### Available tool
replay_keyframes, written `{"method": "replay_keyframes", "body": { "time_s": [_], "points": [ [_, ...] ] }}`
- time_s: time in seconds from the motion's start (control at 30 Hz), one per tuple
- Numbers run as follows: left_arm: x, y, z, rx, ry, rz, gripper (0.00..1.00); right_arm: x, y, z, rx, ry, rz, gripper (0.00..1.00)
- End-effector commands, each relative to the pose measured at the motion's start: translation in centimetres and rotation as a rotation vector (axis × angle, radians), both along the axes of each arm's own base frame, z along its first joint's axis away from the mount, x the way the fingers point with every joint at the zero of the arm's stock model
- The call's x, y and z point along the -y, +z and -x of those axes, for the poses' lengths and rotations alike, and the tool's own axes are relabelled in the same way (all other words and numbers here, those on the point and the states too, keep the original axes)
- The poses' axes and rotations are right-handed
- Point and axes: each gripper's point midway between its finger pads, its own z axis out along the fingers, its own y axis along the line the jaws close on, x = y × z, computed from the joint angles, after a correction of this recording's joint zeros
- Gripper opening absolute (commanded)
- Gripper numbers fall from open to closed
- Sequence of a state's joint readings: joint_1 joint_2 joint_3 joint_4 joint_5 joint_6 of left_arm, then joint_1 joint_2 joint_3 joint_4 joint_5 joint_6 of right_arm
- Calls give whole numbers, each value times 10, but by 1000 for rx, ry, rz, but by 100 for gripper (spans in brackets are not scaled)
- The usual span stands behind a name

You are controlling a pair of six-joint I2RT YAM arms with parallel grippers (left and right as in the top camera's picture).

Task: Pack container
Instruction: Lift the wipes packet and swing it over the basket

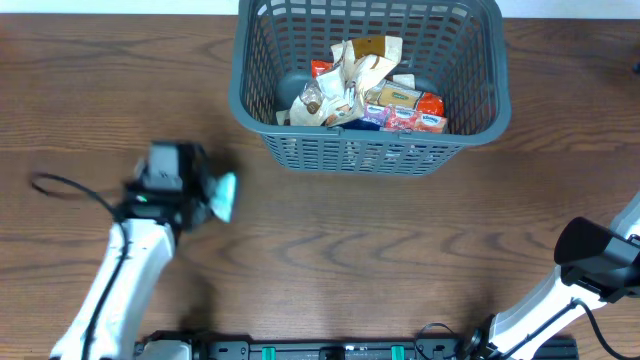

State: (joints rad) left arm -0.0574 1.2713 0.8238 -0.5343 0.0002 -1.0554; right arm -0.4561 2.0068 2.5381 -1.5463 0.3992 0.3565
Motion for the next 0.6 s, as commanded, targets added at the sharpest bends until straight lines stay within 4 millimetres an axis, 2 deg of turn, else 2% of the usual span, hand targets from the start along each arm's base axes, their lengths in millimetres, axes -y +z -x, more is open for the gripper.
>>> {"method": "replay_keyframes", "body": {
  "time_s": [0.0,0.07,0.1,0.17,0.23,0.3,0.37,0.43,0.5,0.57],
  "points": [
    [-34,115,-31,231,-75,-263,6,3,-4,-1,-7,-18,0,99],
    [-43,175,-36,322,-125,-390,6,3,-4,-1,-7,-18,0,99],
    [-44,208,-39,377,-166,-449,6,3,-4,-1,-7,-18,0,99],
    [-42,261,-41,479,-206,-516,6,3,-4,-1,-7,-18,0,99],
    [-35,310,-43,599,-226,-538,6,3,-4,-1,-7,-18,0,99],
    [-14,346,-48,712,-302,-527,6,3,-4,-1,-7,-18,0,99],
    [17,366,-57,813,-422,-481,6,3,-4,-1,-7,-18,0,99],
    [52,373,-66,882,-567,-442,6,3,-4,-1,-7,-18,0,99],
    [88,369,-73,917,-715,-413,6,3,-4,-1,-7,-18,0,99],
    [117,357,-80,910,-829,-414,6,3,-4,-1,-7,-18,0,99]
  ]
}}
